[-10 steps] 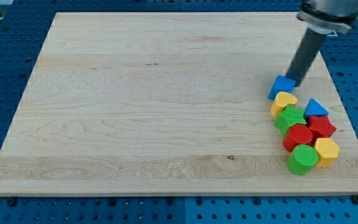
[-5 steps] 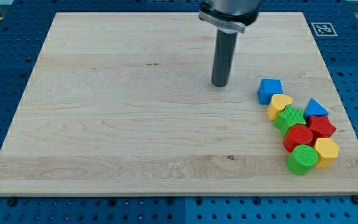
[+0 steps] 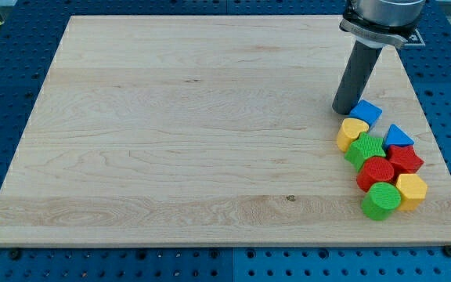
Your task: Adjust the blue cube towards the group of blocks
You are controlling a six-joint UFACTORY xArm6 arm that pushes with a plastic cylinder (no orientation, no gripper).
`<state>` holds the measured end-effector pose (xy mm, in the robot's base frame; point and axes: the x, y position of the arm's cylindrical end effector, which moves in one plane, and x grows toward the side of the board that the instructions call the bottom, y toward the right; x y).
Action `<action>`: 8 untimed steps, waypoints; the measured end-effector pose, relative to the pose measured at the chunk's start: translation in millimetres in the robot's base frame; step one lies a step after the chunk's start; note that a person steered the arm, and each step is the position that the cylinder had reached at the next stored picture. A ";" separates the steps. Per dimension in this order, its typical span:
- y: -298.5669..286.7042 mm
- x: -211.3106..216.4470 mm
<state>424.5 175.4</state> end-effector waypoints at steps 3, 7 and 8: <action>3.4 10.8; 4.1 8.9; 8.4 8.2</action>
<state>432.7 183.8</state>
